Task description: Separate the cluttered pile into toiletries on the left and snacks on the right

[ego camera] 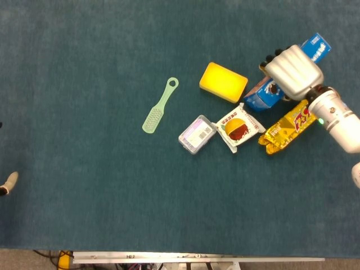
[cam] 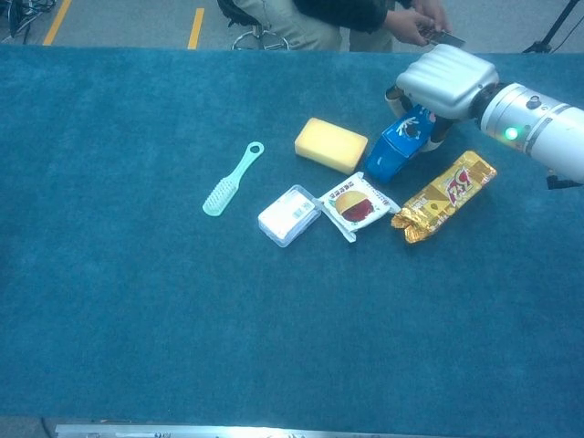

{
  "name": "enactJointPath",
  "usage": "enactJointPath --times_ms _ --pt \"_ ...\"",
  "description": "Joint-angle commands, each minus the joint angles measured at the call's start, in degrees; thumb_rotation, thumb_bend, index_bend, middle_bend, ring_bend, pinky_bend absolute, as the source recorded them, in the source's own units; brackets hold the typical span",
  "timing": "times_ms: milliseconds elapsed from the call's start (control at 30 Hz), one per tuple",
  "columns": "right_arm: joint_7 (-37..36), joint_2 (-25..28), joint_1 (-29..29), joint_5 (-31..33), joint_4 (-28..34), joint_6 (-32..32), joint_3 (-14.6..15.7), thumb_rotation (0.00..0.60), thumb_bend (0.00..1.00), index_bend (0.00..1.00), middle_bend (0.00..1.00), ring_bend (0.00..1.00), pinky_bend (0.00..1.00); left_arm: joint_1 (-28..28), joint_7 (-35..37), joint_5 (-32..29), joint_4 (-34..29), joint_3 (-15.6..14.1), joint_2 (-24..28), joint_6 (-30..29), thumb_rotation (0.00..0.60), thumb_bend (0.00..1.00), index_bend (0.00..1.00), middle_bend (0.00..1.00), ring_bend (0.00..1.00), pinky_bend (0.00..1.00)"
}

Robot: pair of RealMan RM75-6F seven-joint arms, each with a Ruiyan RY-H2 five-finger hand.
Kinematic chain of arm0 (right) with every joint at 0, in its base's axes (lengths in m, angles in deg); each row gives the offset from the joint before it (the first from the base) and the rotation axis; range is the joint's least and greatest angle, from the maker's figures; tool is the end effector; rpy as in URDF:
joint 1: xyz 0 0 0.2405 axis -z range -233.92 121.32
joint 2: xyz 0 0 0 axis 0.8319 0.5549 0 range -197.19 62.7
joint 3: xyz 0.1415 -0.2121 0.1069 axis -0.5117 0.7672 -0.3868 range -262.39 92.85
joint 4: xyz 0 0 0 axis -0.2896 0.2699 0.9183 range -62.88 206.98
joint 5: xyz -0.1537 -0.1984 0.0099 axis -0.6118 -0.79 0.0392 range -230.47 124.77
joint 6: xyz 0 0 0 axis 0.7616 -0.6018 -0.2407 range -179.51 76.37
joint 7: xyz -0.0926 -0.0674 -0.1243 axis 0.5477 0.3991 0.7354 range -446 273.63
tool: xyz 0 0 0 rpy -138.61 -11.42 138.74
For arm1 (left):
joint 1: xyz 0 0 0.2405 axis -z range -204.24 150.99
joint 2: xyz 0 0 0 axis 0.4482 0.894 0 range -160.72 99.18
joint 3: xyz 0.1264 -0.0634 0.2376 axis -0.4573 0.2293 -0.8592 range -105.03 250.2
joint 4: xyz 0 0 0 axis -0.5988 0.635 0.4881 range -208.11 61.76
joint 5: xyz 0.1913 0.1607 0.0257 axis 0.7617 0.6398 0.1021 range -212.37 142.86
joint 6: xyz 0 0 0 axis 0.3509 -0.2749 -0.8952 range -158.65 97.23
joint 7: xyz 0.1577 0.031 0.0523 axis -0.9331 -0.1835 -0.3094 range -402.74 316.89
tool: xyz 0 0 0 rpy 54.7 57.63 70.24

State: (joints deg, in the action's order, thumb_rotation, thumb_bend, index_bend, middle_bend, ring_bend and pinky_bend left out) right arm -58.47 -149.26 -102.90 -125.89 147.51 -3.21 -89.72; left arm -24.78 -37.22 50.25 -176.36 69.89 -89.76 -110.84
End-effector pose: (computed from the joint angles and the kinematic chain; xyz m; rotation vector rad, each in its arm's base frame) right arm -0.1970 -0.4267 -0.0311 2.0680 -0.4279 0.5963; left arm -0.3353 0.1636 0.1142 -1.3545 -1.2371 -0.8808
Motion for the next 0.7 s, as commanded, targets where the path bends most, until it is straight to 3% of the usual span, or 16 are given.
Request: enactJointPath --times_ms 33,267,533,700 --pt "0.04 -0.06 0.00 0.07 -0.12 -0.03 0.01 0.600 0.00 0.58 0.51 0.55 0.62 0.01 -0.05 -0.02 -0.04 0.02 0.00 -0.01 0.600 0.26 0.08 0.06 0.04 0.09" --pt "0.74 -0.65 -0.09 0.69 -0.64 0.14 -0.25 0.600 0.00 0.58 0.51 0.55 0.62 -0.03 -0.16 -0.23 -0.18 0.11 0.18 -0.13 0.600 0.26 0.08 0.06 0.04 0.09" --pt "5.03 -3.50 0.60 1.34 -2.58 4.50 -1.16 0.600 0.00 0.57 0.51 0.54 0.61 0.20 -0.01 -0.17 -0.02 0.23 -0.09 0.08 0.600 0.26 0.08 0.06 0.04 0.09" --pt "7.93 -4.51 0.69 3.41 -2.47 4.43 -1.50 0.600 0.00 0.51 0.49 0.51 0.60 0.11 -0.05 -0.21 -0.07 0.18 0.03 -0.03 0.600 0.26 0.08 0.06 0.04 0.09"
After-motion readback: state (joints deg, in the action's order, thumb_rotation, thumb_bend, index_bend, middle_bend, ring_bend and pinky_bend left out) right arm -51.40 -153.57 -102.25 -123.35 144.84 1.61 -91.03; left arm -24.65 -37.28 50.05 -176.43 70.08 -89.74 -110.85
